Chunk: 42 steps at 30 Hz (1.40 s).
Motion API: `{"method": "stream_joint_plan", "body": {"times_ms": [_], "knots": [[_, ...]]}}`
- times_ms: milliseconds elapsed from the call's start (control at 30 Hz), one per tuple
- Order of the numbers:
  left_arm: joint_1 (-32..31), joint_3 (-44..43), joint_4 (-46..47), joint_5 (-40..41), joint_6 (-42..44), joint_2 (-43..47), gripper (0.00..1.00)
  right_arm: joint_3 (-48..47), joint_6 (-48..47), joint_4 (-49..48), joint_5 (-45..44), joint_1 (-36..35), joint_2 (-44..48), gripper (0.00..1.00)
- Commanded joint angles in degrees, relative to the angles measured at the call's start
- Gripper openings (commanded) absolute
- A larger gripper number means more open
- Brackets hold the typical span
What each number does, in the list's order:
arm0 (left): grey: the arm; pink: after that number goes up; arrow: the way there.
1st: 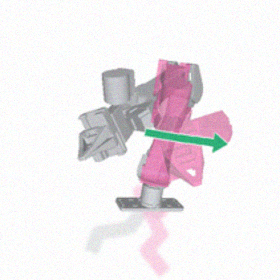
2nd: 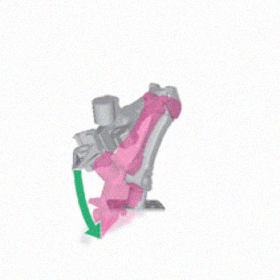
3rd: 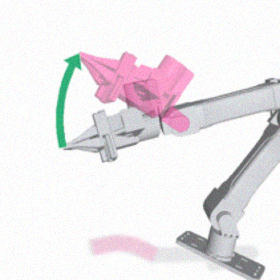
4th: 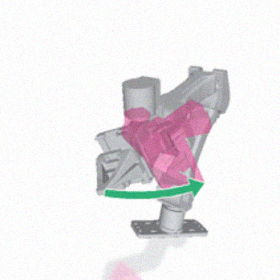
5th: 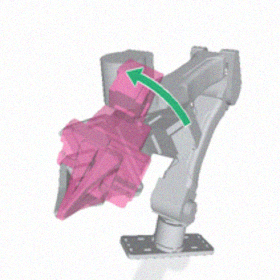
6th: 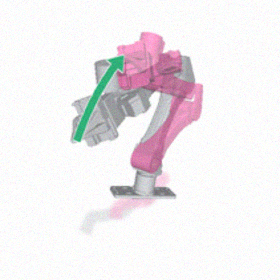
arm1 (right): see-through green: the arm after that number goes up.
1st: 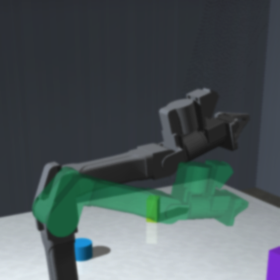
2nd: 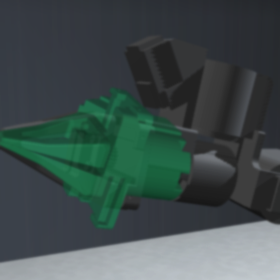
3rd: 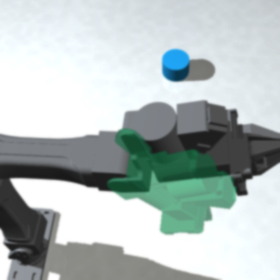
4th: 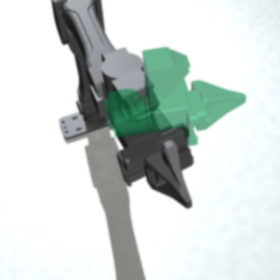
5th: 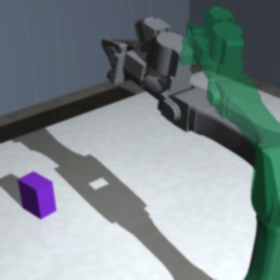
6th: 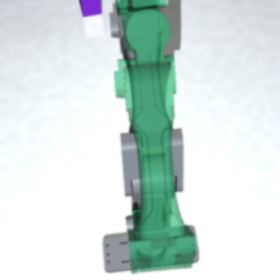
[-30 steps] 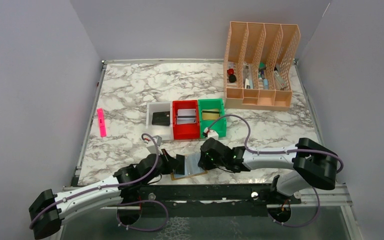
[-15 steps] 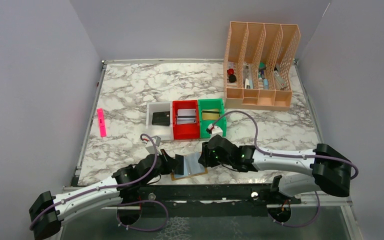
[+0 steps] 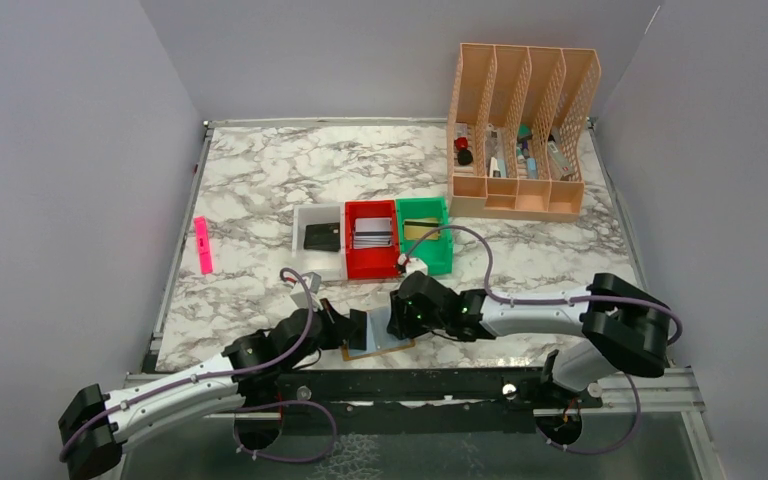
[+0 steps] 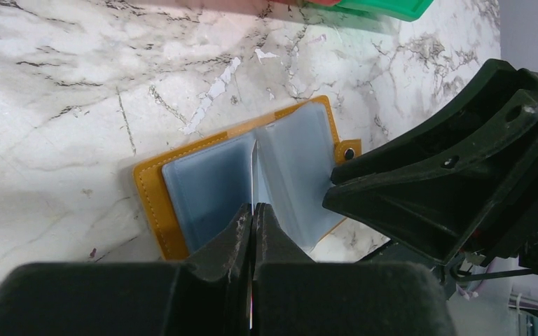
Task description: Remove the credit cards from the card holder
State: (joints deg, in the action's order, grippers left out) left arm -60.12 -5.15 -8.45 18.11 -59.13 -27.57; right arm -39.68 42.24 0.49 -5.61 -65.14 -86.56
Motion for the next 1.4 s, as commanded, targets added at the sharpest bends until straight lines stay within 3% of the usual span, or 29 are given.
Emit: {"method": "stream_joint_plan", "body": {"times_ms": [0, 100, 300, 667, 867, 1133, 1367], "knots": [[-0.19, -2.20, 0.94, -0.18, 2.08, 1.66, 0.02, 2.40, -1.78, 1.10, -2.03, 0.11, 6.05, 0.36], [-0.16, -2.68, 4.57, -2.07, 3.72, 2.25, 0.00, 4.79, -1.60, -1.64, -2.48, 0.17, 11.42, 0.52], [-0.16, -4.53, 12.53, -6.56, 7.45, 0.51, 0.00, 9.83, 0.24, -4.70, -6.27, 0.87, 19.67, 0.69], [1.34, -6.10, 31.54, -14.01, 12.53, -14.46, 0.00, 23.52, 1.56, -23.63, 13.79, 11.44, 33.28, 0.74], [6.65, -2.62, 44.34, -22.96, 8.21, -17.30, 0.00, 27.45, 4.97, -33.24, 24.97, 17.23, 30.03, 0.74], [9.38, 0.02, 47.21, -26.49, 4.94, -15.19, 0.00, 28.05, 7.68, -47.28, 34.83, 17.60, 22.94, 0.70], [9.47, 1.37, 48.96, -27.36, 2.99, -14.27, 0.00, 26.94, 7.64, -50.18, 35.64, 17.60, 20.98, 0.62]]}}
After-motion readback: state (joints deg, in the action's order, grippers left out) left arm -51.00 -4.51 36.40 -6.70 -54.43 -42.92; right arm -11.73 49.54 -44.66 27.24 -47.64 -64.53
